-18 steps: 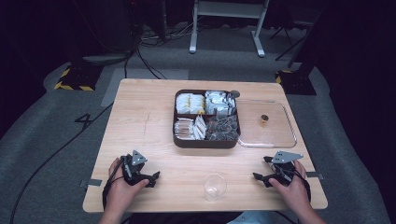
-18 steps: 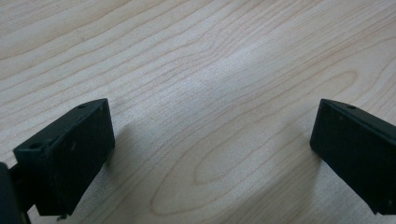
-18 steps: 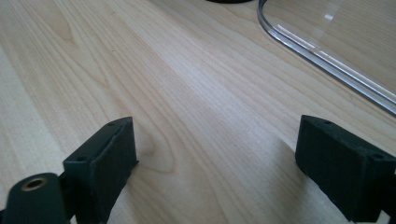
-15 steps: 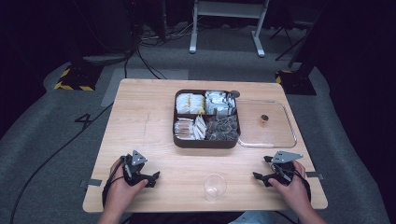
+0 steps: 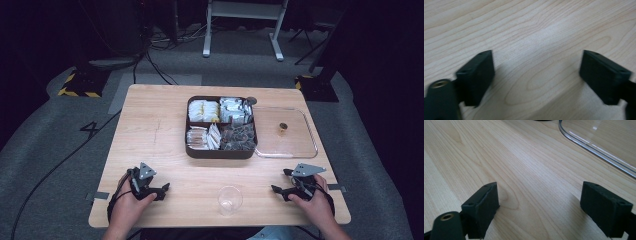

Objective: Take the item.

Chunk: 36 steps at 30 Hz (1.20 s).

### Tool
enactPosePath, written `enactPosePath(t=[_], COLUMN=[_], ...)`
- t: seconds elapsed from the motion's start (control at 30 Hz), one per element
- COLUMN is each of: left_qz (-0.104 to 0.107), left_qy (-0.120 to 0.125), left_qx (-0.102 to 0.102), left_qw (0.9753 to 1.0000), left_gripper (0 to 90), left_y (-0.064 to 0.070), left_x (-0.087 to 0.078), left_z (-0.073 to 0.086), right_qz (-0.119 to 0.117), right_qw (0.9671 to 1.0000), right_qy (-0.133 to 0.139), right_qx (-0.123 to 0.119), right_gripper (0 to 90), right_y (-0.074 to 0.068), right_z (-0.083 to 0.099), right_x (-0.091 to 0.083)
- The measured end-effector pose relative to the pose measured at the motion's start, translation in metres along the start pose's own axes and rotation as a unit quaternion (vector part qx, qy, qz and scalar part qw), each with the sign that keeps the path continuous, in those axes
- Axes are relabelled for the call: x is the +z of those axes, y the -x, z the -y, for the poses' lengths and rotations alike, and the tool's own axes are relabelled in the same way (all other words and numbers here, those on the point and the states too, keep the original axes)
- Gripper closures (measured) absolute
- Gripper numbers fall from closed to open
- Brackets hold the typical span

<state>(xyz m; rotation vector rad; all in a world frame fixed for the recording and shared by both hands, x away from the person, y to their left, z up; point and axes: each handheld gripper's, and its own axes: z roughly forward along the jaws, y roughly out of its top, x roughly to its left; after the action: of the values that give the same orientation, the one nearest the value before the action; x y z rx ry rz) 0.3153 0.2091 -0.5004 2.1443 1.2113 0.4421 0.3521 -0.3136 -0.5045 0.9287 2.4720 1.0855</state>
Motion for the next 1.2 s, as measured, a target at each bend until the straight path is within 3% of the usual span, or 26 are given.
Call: enactPosePath(t=[0.03,0.13,0.23,0.4,0.43,0.53,0.57,0.73,0.83,1.0,1.2], left_qz=[-0.005,-0.012,-0.005,-0.004,0.0,0.048,0.055,0.038,0.043,0.042,0.042], left_qy=[-0.009,-0.016,-0.012,0.0,0.003,0.022,0.027,0.03,0.035,0.044,0.057], left_qx=[0.002,0.004,-0.011,-0.017,-0.018,-0.023,-0.026,0.008,0.017,0.02,0.005], left_qw=[0.9999,0.9998,0.9999,0.9998,0.9998,0.9983,0.9978,0.9988,0.9983,0.998,0.9975], left_gripper=[22.5,28.1,29.5,29.6,29.6,29.2,28.9,29.6,29.6,29.5,29.6], left_y=[0.0,0.002,0.004,0.008,0.009,0.014,0.015,0.023,0.026,0.027,0.027], left_x=[-0.003,-0.01,-0.022,-0.034,-0.037,-0.043,-0.045,-0.052,-0.053,-0.051,-0.05], left_z=[0.0,0.0,0.0,-0.006,-0.008,-0.014,-0.015,-0.031,-0.045,-0.059,-0.074], right_qz=[0.0,0.001,0.0,0.0,0.0,0.0,0.0,-0.001,-0.001,-0.009,-0.008], right_qw=[1.0,1.0,1.0,1.0,1.0,1.0,1.0,1.0,1.0,0.9999,0.9999], right_qy=[0.0,0.0,0.0,0.0,0.0,0.0,0.0,0.0,0.0,0.001,0.001], right_qx=[0.0,0.0,0.001,0.001,0.001,0.001,0.0,-0.002,-0.002,-0.008,-0.008], right_gripper=[15.4,15.4,15.3,15.3,15.3,15.3,15.3,15.3,15.2,15.1,15.1], right_y=[0.0,0.0,0.0,0.0,0.0,0.0,0.0,0.0,0.0,0.002,0.002], right_z=[0.0,0.0,0.0,0.0,0.0,0.0,0.0,0.0,0.0,-0.001,-0.001], right_x=[0.0,0.0,0.0,0.0,0.0,0.0,0.0,0.0,0.0,0.001,0.001])
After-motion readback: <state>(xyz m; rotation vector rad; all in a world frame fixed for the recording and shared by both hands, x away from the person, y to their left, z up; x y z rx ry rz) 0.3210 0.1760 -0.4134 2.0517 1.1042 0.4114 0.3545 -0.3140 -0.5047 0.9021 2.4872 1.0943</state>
